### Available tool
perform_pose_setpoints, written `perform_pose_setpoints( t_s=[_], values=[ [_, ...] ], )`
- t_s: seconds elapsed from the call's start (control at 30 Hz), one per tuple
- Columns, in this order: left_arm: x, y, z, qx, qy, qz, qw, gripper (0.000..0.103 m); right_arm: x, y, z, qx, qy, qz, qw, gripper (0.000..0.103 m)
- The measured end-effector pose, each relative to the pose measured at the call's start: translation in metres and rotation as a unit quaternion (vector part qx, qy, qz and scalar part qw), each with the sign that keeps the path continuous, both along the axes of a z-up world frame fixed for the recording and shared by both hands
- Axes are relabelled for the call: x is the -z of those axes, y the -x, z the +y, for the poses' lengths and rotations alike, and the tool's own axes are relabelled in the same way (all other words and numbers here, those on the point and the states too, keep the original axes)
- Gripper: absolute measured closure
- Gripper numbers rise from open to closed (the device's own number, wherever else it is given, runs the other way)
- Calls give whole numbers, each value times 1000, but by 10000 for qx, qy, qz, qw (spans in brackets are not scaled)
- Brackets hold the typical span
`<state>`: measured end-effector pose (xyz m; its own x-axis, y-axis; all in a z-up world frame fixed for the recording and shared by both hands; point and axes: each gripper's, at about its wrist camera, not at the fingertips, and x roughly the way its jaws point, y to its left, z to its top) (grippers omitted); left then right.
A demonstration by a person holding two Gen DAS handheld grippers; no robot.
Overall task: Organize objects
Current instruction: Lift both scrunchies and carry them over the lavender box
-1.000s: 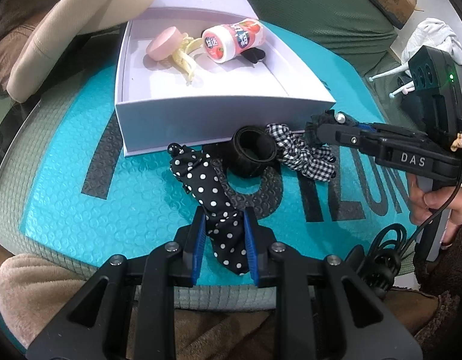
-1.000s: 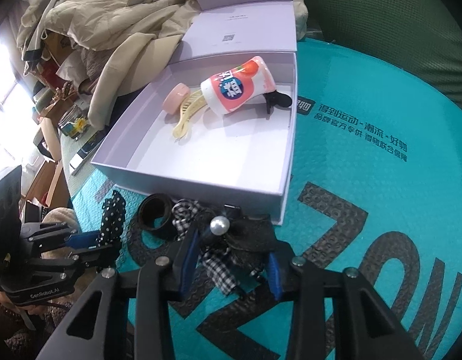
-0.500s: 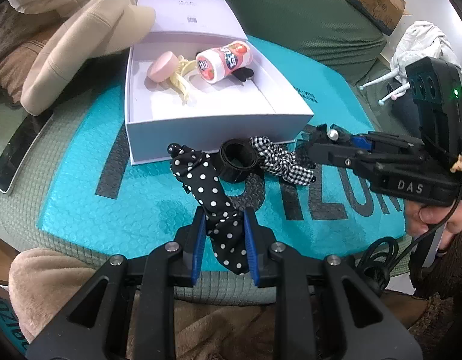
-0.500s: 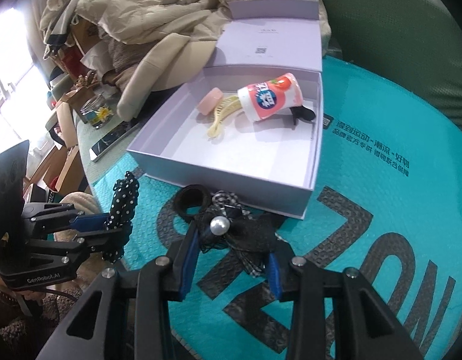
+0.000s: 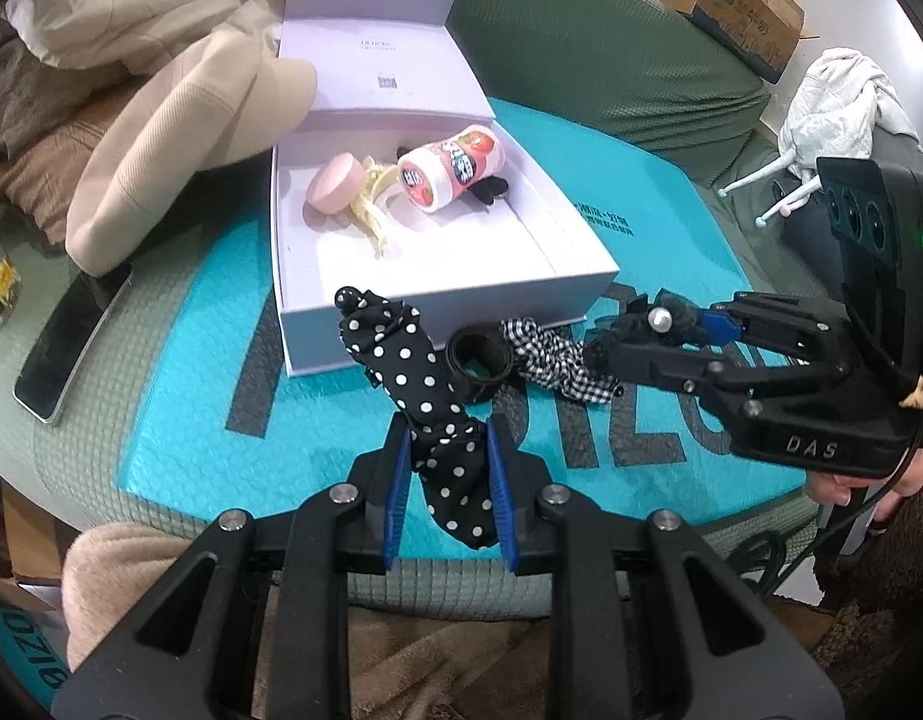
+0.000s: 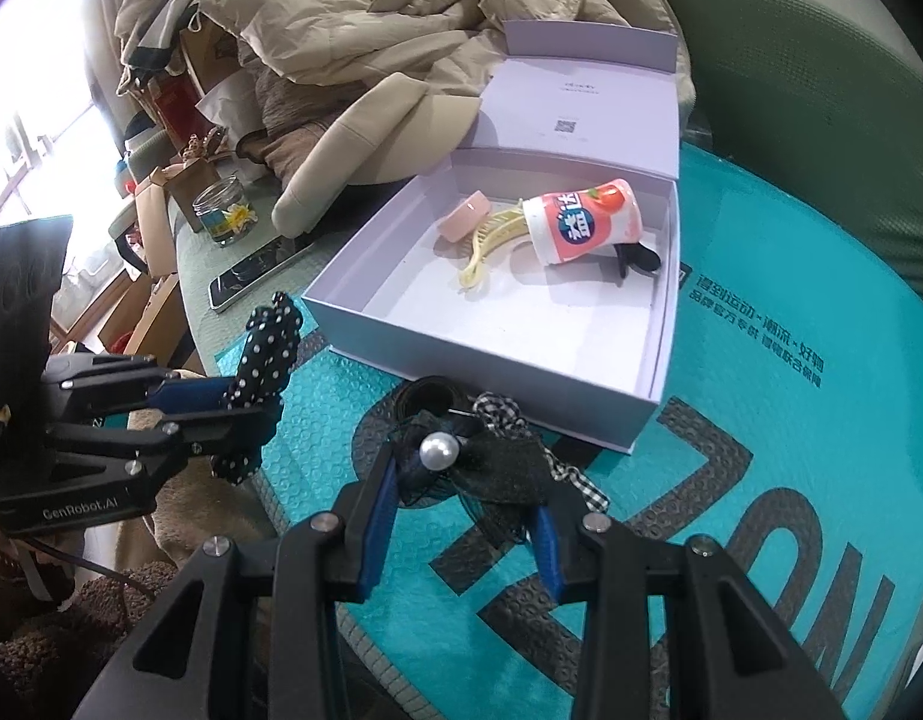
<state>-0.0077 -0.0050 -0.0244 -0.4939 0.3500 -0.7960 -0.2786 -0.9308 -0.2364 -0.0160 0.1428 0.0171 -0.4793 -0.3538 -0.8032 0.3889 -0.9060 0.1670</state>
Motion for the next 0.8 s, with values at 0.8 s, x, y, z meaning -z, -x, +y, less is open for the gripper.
perform_pose_setpoints(
  t_s=[0.8],
  values=[
    [-19, 56, -4, -111, 289, 5, 9995, 80, -17, 55, -3, -327, 139, 256, 9990, 63]
  ],
)
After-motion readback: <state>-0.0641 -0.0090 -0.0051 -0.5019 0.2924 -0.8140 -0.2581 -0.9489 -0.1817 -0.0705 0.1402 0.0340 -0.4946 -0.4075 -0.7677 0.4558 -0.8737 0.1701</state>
